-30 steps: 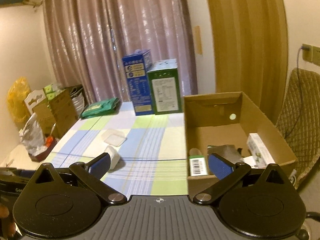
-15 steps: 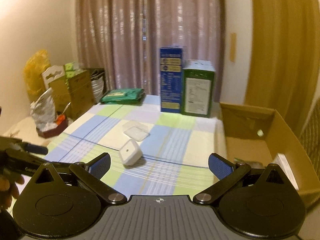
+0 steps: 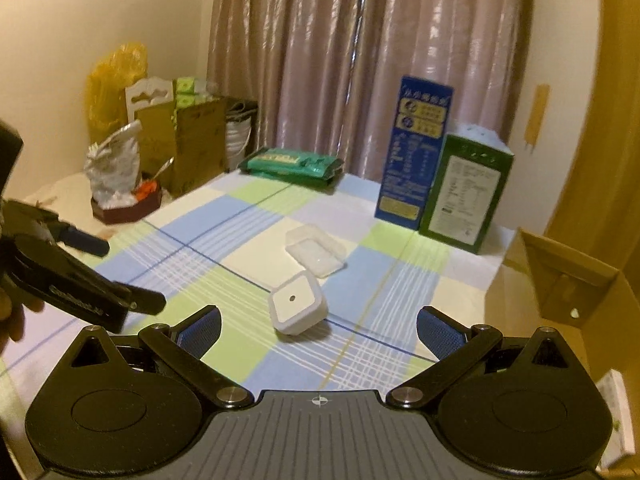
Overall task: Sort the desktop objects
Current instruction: 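Grasp the white square night light with the right tool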
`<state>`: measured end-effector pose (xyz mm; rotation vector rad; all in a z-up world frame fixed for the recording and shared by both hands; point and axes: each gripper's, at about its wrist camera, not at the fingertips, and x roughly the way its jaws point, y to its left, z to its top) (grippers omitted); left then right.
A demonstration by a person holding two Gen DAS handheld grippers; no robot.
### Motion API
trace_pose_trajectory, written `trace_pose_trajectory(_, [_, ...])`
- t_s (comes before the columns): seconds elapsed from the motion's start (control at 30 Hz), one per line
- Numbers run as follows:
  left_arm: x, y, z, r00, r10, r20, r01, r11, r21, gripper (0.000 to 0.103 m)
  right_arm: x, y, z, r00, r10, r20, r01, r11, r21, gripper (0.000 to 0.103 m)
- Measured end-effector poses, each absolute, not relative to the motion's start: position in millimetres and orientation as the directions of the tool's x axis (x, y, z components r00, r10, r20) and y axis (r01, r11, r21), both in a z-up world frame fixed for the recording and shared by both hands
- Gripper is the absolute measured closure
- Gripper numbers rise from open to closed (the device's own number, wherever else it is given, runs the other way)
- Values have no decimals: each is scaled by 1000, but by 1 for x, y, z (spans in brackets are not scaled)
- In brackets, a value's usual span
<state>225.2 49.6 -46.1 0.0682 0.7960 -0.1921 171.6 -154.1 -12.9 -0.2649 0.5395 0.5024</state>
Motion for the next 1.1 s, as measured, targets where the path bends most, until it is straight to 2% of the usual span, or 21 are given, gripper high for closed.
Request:
trace_pose_trajectory(0.2, [253,56,-61,662,-158,-733,260,965,27,1,206,-131,-41,718,376,-585,-555,817,-156,2])
trace_pose_trajectory(0.5, [292,59,-76,681,-223,-697,384,920,81,1,247,-100,-92,686,367,-629,-638,718,-277,3])
trace_pose_trajectory(0.63, [308,58,-86,677,-228,-700,416,903,109,1,260,-90,-108,667,369,-647,-675,668,-314,16])
trace_pose_trajectory(0.73, [317,55,-92,686,-244,-686,446,886,131,1,268,-85,-119,659,361,-660,-689,642,-337,22])
trace_pose_trajectory(0.97, [336,52,-101,677,-221,-701,491,846,207,1,277,-80,-129,666,356,-655,-701,597,-389,28])
trace_pose_trajectory(1.1, [347,50,-105,648,-222,-729,512,836,200,1,280,-77,-133,665,355,-657,-707,582,-402,33])
